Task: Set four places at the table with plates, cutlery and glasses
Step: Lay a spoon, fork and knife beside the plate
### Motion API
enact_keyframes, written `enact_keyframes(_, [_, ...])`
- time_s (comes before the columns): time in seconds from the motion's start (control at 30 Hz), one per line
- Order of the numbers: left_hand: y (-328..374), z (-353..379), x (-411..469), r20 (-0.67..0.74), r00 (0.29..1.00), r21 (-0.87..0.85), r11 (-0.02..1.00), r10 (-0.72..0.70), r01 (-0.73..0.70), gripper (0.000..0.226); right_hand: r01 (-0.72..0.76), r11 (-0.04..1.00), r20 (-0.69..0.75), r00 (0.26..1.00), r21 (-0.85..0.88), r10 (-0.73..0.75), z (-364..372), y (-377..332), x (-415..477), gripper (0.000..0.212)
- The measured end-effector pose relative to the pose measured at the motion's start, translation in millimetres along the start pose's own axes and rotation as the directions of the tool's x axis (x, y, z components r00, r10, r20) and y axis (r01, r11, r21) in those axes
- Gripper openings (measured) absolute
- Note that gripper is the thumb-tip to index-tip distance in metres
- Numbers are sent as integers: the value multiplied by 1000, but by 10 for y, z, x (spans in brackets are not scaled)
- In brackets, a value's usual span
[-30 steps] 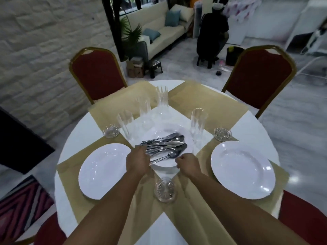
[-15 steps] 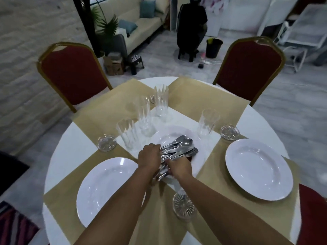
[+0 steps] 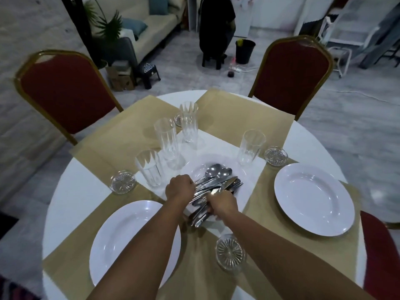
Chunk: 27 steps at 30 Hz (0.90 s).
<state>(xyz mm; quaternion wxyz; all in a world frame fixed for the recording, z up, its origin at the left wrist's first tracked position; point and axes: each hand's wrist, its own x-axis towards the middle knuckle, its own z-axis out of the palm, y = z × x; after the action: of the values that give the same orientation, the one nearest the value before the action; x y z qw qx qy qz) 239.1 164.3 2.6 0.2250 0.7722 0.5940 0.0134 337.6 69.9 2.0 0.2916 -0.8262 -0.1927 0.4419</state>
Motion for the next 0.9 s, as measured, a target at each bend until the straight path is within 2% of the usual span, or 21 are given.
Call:
enact_keyframes(0.2, [-37, -17, -7, 12, 999, -7, 999, -37, 37, 20, -2, 995, 74, 997, 101, -6, -122, 71, -12, 31])
enact_keyframes(0.47, [-98, -112, -22, -68, 991, -100, 989, -114, 107, 12, 6, 974, 60, 998, 228, -20, -247, 113, -22, 27])
enact_keyframes(0.63, [-87, -82, -18, -19, 995, -115, 988, -103, 100, 11, -1, 941, 85, 996, 339, -30, -335, 165, 10, 21])
enact_keyframes(0.77, [-24, -84, -15, 35, 996, -59, 995, -83, 85, 23, 30, 940, 61, 997, 341, -54, -330, 203, 10, 10])
enact_keyframes(0.9, [47, -107, 10, 82, 994, 39, 997, -76, 73, 28, 42, 942, 27, 998, 334, -54, -313, 207, 16, 12])
